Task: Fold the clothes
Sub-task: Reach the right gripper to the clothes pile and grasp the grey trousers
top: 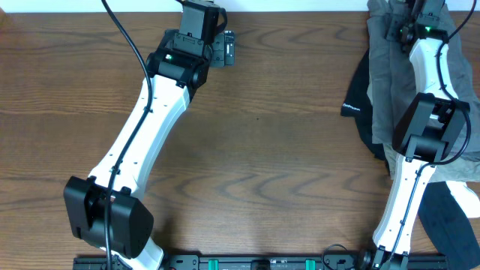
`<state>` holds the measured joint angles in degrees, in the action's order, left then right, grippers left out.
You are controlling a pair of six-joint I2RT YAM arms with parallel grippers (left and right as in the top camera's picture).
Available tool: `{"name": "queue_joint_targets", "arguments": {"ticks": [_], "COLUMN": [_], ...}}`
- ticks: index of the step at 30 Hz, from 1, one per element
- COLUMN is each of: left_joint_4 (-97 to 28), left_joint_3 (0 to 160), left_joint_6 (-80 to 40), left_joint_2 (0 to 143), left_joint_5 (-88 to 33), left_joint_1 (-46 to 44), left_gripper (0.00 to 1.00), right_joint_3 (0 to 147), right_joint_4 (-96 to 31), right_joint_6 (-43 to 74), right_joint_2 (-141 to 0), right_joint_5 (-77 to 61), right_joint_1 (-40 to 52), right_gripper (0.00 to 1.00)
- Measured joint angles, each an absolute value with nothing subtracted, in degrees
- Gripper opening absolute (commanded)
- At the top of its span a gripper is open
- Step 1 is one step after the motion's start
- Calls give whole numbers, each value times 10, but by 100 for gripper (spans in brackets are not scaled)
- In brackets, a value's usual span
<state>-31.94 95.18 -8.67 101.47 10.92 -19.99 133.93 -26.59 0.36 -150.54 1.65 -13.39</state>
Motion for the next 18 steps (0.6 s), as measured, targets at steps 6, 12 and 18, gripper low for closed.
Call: {"name": "queue_joint_targets", "arguments": {"ticks": [6,12,18], "left_joint_4": [-319,-319,-319], "left_joint_3": [952,952,952], "left_joint_6": [-88,-89,-90], "left_joint_2": [1015,1015,1015], "left_joint_5": [109,109,109], "left_joint_1": [-200,-200,-200], "left_gripper": [98,98,98], "right_joint_3": [1326,1326,1326], "right_joint_4": [-259,-258,-272], "right_joint_6": [-8,-12,-7], "right_joint_2": [-1505,-1505,-1505], "right_joint_5": [32,41,51], "right_joint_1": [-134,-134,-134], "right_gripper": [41,7,3]}}
